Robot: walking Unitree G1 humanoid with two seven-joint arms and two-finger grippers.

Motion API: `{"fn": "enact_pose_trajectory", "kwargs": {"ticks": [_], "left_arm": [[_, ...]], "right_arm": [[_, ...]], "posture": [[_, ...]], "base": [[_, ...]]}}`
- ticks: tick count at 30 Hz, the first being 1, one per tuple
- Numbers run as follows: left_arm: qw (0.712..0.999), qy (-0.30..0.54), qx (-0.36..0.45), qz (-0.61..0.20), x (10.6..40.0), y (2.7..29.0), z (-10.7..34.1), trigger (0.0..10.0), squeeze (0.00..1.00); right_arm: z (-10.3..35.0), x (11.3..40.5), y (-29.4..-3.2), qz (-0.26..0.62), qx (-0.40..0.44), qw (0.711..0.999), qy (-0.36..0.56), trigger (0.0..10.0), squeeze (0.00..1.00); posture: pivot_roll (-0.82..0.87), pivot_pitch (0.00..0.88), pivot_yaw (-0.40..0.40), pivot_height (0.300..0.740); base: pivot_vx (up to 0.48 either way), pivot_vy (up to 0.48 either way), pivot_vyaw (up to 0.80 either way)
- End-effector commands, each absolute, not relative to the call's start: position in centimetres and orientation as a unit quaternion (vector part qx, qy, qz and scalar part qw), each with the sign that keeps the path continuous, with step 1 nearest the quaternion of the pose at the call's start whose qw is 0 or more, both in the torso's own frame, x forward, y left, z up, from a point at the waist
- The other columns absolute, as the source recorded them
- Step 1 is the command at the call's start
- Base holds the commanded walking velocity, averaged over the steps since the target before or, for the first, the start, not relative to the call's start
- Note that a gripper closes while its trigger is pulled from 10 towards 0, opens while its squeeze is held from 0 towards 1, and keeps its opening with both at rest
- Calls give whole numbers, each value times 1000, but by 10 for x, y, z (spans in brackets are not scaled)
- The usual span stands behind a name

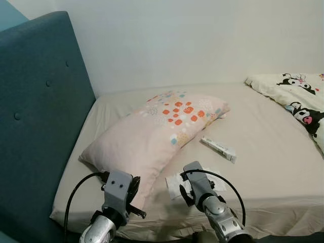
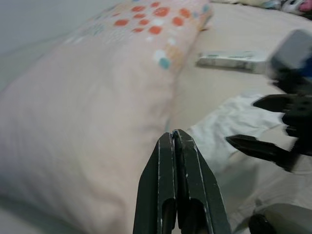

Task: Clean up the room

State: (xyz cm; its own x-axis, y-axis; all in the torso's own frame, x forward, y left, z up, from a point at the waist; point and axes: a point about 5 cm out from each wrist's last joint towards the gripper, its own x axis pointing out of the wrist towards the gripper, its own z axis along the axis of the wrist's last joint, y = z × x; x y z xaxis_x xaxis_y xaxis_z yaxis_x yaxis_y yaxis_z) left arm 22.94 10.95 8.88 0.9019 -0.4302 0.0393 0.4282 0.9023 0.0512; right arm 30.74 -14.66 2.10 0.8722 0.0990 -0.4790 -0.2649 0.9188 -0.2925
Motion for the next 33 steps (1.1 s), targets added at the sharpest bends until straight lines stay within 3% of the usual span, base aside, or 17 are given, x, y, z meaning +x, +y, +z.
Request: {"fn": "enact_pose_trajectory", "kwargs": {"ticks": [1,8,9,13,14,15,16,20,21,22,30,31,32,33], "left_arm": [[971,-39,38,-232,226,110,93,10000,0],[968,-51,52,-239,225,108,98,10000,0],[965,-57,62,-246,222,106,102,10000,0],[962,-68,74,-253,217,105,111,10000,0],[961,-70,77,-255,215,105,115,10000,0],[961,-70,77,-255,215,105,115,10000,0],[961,-69,80,-257,213,106,116,10000,0],[960,-66,85,-260,211,108,117,10000,0],[960,-64,86,-259,210,109,117,10000,0],[960,-64,88,-259,210,110,116,10000,0],[959,-57,76,-268,210,106,117,10000,0],[959,-57,74,-267,211,105,117,10000,0],[960,-56,70,-266,211,105,118,10000,0],[960,-55,70,-266,211,104,118,10000,0]], "right_arm": [[20,309,-146,93,-170,952,237,10000,1000],[23,315,-145,89,-159,955,236,10000,1000],[28,321,-141,94,-142,959,228,10000,1000],[35,331,-133,89,-125,961,230,10000,1000],[38,334,-131,81,-113,962,236,10000,384],[38,334,-131,81,-113,962,236,10000,384],[38,335,-129,74,-102,961,245,10000,0],[34,334,-125,73,-81,958,264,10000,0],[33,333,-123,77,-86,957,267,10000,890],[31,331,-121,82,-86,955,271,10000,1000],[17,322,-124,78,-135,938,309,10000,1000],[17,322,-126,75,-142,937,310,10000,847],[17,323,-127,68,-146,936,312,10000,361],[17,323,-128,66,-146,936,313,10000,361]], "posture": [[-5,40,23,594],[14,73,22,594],[41,119,30,594],[57,148,27,594],[69,160,23,594],[69,160,23,594],[73,168,21,594],[75,178,18,594],[76,181,17,594],[72,181,16,594],[58,173,9,594],[58,173,9,594],[56,174,8,594],[56,174,8,594]], "base": [[0,0,0],[0,0,0],[0,0,0],[0,0,0],[0,0,0],[0,0,0],[0,0,0],[0,0,0],[0,0,0],[0,0,0],[0,0,0],[0,0,0],[0,0,0],[0,0,0]]}}
